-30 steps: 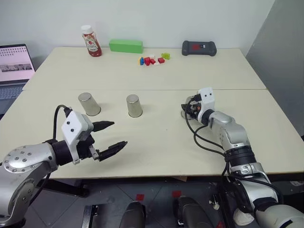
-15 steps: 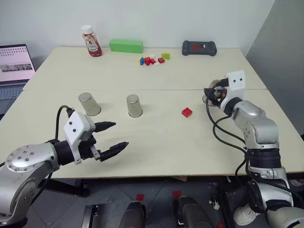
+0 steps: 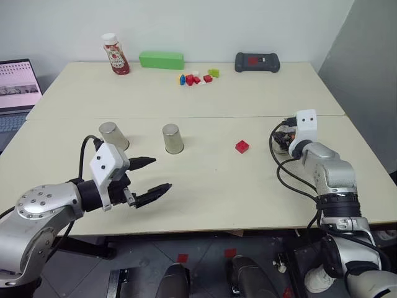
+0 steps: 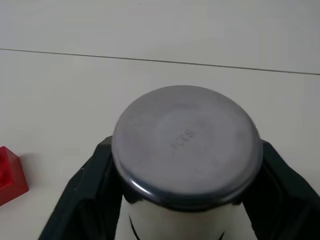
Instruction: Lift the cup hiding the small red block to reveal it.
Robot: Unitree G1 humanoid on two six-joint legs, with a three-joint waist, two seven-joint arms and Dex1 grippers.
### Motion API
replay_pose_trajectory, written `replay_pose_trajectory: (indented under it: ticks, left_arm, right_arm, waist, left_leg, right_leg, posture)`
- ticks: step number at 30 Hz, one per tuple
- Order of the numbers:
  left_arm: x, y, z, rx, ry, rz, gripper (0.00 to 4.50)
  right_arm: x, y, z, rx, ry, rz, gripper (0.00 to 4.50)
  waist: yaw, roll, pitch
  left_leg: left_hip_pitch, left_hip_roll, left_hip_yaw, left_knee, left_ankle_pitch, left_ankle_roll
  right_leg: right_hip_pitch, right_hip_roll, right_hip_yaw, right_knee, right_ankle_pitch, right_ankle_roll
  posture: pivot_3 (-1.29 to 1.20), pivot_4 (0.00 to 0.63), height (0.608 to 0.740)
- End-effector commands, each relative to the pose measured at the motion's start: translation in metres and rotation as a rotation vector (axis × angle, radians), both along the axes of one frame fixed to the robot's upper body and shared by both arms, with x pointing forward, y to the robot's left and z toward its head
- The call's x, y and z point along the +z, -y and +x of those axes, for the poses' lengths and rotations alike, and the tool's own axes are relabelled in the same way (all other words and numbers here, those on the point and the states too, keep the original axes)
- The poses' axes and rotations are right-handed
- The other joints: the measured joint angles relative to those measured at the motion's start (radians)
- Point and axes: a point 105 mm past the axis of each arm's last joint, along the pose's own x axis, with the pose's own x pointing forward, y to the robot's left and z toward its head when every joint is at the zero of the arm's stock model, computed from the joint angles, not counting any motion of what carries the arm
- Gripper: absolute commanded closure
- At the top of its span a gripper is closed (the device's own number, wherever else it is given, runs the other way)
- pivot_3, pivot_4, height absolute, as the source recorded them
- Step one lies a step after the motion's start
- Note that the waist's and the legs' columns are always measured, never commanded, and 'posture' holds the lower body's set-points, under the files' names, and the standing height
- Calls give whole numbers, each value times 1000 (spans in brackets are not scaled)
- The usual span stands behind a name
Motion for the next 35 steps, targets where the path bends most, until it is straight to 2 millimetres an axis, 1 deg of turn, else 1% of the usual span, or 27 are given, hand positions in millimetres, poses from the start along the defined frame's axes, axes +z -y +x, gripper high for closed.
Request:
replay_pose_trajectory:
  ticks: [1, 2, 4, 7, 8, 10, 12, 14, 16, 18, 20, 22, 24, 26, 28, 31, 32, 35]
  left_arm:
    - [8, -1, 1, 1, 40, 9, 0]
    - [7, -2, 1, 2, 40, 10, 0]
    - [7, -2, 1, 6, 41, 9, 0]
    - [7, -3, 0, 12, 43, 10, 0]
    - [8, -5, 0, 20, 47, 10, 0]
    - [11, -12, 2, 57, 70, 7, 0]
    - [17, -21, 6, 121, 118, 13, 0]
    - [19, -33, 11, 201, 141, 28, 0]
    - [20, -41, 12, 244, 142, 35, 0]
    - [18, -49, 10, 269, 134, 62, 0]
    - [11, -58, 7, 290, 100, 111, 0]
    - [8, -63, 3, 296, 80, 133, 0]
    - [4, -69, 0, 305, 65, 143, 0]
    - [1, -73, -5, 306, 51, 151, 0]
    - [1, -76, -8, 310, 50, 149, 0]
    - [2, -78, -9, 313, 49, 140, 0]
    - [2, -79, -9, 315, 48, 143, 0]
    - [3, -78, -10, 305, 49, 135, 0]
  right_arm:
    - [18, 2, 3, -12, 61, 18, 179]
    - [20, 3, 3, -15, 68, 24, 71]
    - [24, 3, 3, -20, 87, 25, 71]
    - [37, 5, 1, -28, 148, 15, 71]
    - [49, 4, 0, -21, 198, 10, 71]
    - [81, 0, -8, 7, 348, -20, 71]
    - [104, -4, -19, 55, 453, -53, 71]
    - [115, -13, -30, 150, 496, -53, 71]
    - [119, -25, -44, 288, 507, -58, 71]
    - [115, -41, -63, 459, 491, -61, 71]
    - [105, -51, -82, 584, 460, -96, 71]
    - [91, -56, -101, 692, 414, -109, 71]
    - [77, -60, -122, 810, 332, -89, 71]
    - [63, -58, -138, 881, 243, -79, 71]
    - [52, -53, -148, 902, 186, -85, 71]
    - [44, -49, -159, 923, 145, -48, 71]
    - [42, -47, -160, 920, 139, -39, 71]
    - [37, -45, -160, 908, 132, -32, 71]
  waist:
    - [0, 0, 0]
    - [-1, 0, 0]
    - [-1, 0, 0]
    - [-2, 0, 0]
    - [-2, 0, 0]
    - [-3, 1, 1]
    - [-2, 1, 1]
    - [-2, 1, 1]
    - [-1, 1, 1]
    - [0, 1, 1]
    - [1, 1, 1]
    - [2, 1, 1]
    - [4, 1, 1]
    - [5, 1, 1]
    - [8, 1, 1]
    - [11, 1, 1]
    - [10, 1, 1]
    - [10, 1, 1]
  left_leg:
    - [0, 0, 0, 0, 0, 0]
    - [0, 0, 0, 0, 0, 0]
    - [0, 0, 0, 0, 0, 0]
    - [0, 0, 0, 0, 0, 0]
    - [0, 0, 0, 0, 0, 0]
    - [0, 0, 0, 0, 0, 0]
    - [0, 0, 0, 0, 0, 0]
    - [-1, 0, -1, 0, 0, 0]
    - [0, 0, -1, 0, 0, 0]
    - [0, 0, -1, 0, 0, 0]
    - [0, 0, -1, 0, 0, 0]
    - [0, 0, -1, 0, 0, 0]
    - [0, 0, -1, 0, 0, 0]
    - [0, 0, -1, 0, 0, 0]
    - [1, 0, -1, 0, 0, 0]
    - [2, 0, 0, 1, 0, 0]
    - [2, 0, 0, 1, 0, 0]
    - [3, 1, 0, 1, 0, 0]
  right_leg:
    - [0, 0, 0, 0, 0, 0]
    - [0, 0, 0, 0, 0, 0]
    - [0, 0, 0, 0, 0, 0]
    - [0, 0, 0, 0, 0, 0]
    - [0, 0, 0, 0, 0, 0]
    - [0, 0, 0, 0, 0, 0]
    - [-1, 0, 0, 0, 0, 0]
    - [-1, 0, 0, 0, 0, 0]
    - [0, 0, 0, 0, 0, 0]
    - [0, 0, -1, -1, 0, 0]
    - [0, 0, -1, -1, 0, 0]
    - [0, 0, -1, -1, 0, 0]
    - [1, 0, -1, -1, 0, 0]
    - [1, 0, -1, -1, 0, 0]
    - [1, 0, -1, -1, 0, 0]
    - [2, 0, -1, -1, -1, -1]
    - [2, 0, -1, -1, -2, -3]
    - [2, 0, -1, 0, -2, -3]
  posture:
    - [0, 150, 740]
    - [0, 150, 740]
    - [0, 150, 740]
    - [0, 150, 740]
    - [0, 150, 740]
    - [0, 150, 740]
    - [0, 150, 740]
    - [0, 150, 740]
    - [0, 150, 740]
    - [0, 150, 740]
    - [0, 150, 740]
    - [0, 150, 740]
    - [0, 150, 740]
    - [0, 150, 740]
    - [0, 150, 740]
    - [0, 150, 740]
    - [0, 150, 740]
    - [0, 150, 740]
